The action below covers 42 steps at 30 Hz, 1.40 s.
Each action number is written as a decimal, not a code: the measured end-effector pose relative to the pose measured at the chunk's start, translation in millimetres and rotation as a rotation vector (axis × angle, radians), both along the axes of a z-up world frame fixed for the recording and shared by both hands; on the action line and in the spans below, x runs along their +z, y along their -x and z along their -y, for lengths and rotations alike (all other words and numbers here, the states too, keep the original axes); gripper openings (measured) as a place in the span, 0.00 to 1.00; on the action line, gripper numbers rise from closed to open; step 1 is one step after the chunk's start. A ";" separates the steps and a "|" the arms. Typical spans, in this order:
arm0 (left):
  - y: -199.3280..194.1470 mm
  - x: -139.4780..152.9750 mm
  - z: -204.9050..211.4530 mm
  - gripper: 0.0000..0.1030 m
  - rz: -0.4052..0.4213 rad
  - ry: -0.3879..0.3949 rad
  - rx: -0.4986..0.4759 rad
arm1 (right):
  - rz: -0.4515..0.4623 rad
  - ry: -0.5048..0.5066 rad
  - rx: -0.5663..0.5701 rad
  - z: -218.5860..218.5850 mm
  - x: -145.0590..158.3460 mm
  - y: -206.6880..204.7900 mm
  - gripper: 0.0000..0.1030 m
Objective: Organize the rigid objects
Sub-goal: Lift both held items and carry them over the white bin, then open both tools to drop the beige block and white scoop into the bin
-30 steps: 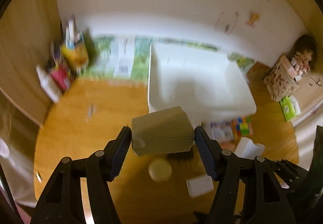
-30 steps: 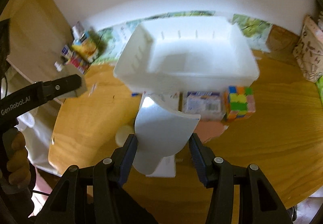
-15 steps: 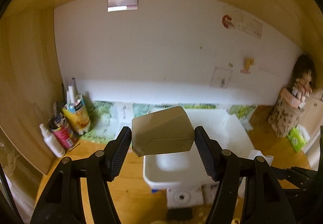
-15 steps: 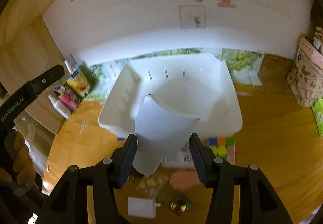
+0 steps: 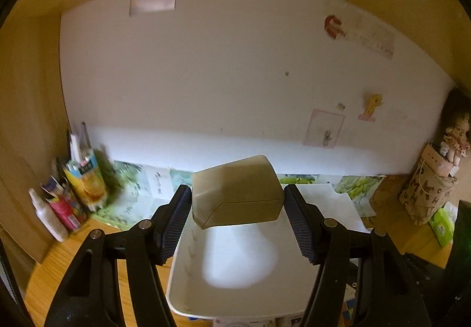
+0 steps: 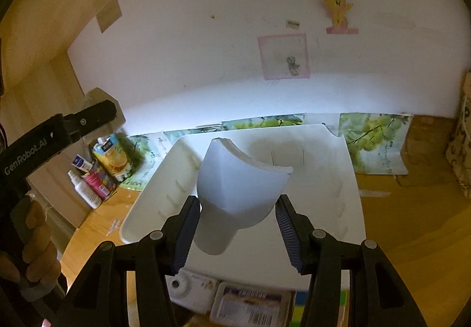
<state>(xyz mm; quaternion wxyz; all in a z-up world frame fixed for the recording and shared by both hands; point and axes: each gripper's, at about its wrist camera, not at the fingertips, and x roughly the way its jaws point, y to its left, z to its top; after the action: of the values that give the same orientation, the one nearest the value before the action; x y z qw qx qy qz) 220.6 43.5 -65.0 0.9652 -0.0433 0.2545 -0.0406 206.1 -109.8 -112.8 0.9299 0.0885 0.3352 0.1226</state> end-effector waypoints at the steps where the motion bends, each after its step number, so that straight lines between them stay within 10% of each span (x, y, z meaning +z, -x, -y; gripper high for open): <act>1: -5.1 -4.8 1.9 0.66 -0.013 -0.002 0.006 | 0.001 -0.008 -0.002 1.5 -3.3 -2.4 0.52; 12: -35.3 -37.0 6.2 0.67 -0.141 -0.020 0.053 | 0.002 -0.031 0.003 9.0 -24.6 -27.7 0.53; 15: -39.9 -38.7 8.3 0.74 -0.158 -0.041 0.052 | 0.001 -0.038 0.000 11.8 -25.5 -28.3 0.69; 42: 17.0 26.8 8.0 0.81 -0.026 -0.069 0.052 | 0.109 -0.034 -0.040 27.6 34.2 15.4 0.80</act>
<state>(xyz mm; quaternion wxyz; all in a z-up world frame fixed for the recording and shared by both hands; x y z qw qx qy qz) 203.7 35.4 -38.2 0.9636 -0.0173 0.2669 -0.0064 190.7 -137.4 -78.6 0.9474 0.1043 0.2802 0.1146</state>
